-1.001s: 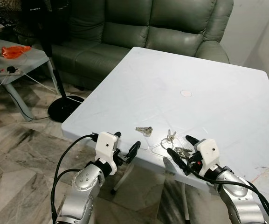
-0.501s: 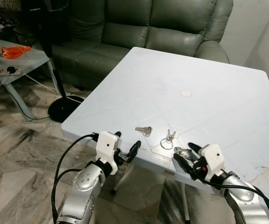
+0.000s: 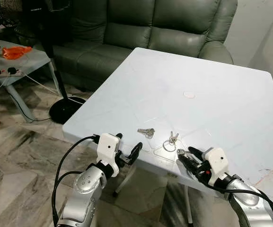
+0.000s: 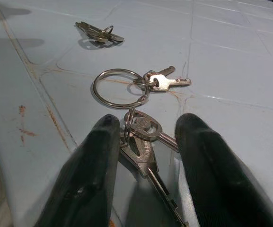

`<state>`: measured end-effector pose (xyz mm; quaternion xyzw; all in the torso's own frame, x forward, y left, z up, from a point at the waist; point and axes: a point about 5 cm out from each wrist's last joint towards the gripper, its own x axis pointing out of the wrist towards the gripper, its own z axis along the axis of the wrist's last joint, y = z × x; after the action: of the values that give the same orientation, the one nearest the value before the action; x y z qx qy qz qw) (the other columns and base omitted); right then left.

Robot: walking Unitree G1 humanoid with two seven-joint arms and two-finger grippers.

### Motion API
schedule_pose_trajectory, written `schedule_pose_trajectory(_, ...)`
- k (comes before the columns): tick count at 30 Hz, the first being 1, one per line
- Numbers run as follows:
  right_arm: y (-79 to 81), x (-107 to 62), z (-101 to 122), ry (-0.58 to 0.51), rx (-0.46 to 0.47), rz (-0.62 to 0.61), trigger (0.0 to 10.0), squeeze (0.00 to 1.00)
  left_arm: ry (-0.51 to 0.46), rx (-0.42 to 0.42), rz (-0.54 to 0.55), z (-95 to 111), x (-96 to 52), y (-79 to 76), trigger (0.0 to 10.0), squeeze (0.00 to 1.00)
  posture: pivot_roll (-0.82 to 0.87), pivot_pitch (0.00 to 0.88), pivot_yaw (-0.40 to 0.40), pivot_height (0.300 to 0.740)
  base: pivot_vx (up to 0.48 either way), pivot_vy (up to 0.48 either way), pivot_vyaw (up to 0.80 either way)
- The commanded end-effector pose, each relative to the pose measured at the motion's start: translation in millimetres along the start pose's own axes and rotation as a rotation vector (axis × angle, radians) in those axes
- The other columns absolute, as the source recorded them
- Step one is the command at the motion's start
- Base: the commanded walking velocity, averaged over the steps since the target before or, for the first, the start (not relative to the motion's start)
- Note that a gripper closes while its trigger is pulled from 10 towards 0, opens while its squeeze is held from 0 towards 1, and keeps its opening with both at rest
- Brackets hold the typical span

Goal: Hang keys on a hook

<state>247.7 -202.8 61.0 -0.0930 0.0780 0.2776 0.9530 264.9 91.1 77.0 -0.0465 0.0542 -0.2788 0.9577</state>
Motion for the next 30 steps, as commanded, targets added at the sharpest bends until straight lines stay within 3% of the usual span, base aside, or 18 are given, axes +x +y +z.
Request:
schedule_pose_trajectory(1, -3.3, -3.1, -0.1, -0.003, 0.003, -0.005, 0.0, 0.0, -0.005, 0.009, 0.003, 3.7, 1.0, 1.0, 10.0, 0.0, -0.01, 0.0, -0.024, 0.74, 0.0, 0.0, 0.0)
schedule_pose_trajectory(20, 0.8, -3.6, 1.0, 0.005, 0.013, 0.036, 0.0, 0.0, -0.005, 0.009, 0.01, 4.5, 0.8, 2.1, 10.0, 0.0, 0.0, 0.0, -0.026, 0.74, 0.0, 0.0, 0.0)
schedule_pose_trajectory(21, 1.2, -4.1, 0.5, 0.009, 0.019, 0.041, 3.0, 0.0, -0.005, 0.01, 0.011, 4.5, 0.7, 2.1, 10.0, 0.0, 0.0, 0.0, -0.026, 0.74, 0.0, 0.0, 0.0)
schedule_pose_trajectory(23, 1.3, -4.1, 0.3, 0.011, 0.02, 0.042, 3.0, 0.0, -0.005, 0.011, 0.011, 4.5, 0.7, 2.2, 10.0, 0.0, 0.0, 0.0, -0.026, 0.74, 0.0, 0.0, 0.0)
schedule_pose_trajectory(24, 1.6, -4.3, 0.1, 0.014, 0.023, 0.047, 9.3, 0.0, -0.006, 0.01, 0.011, 4.6, 0.7, 2.1, 10.0, 0.0, 0.0, 0.0, -0.026, 0.74, 0.0, 0.0, 0.0)
schedule_pose_trajectory(25, 2.4, -4.5, -0.4, 0.019, 0.033, 0.058, 10.0, 0.0, -0.006, 0.008, 0.012, 4.6, 0.7, 2.1, 10.0, 0.0, 0.0, 0.0, -0.026, 0.74, 0.0, 0.0, 0.0)
schedule_pose_trajectory(30, 2.7, -4.8, -0.1, 0.017, 0.043, 0.063, 10.0, 0.0, -0.005, 0.007, 0.011, 4.4, 0.7, 1.9, 10.0, 0.0, 0.0, 0.0, -0.026, 0.74, 0.0, 0.0, 0.0)
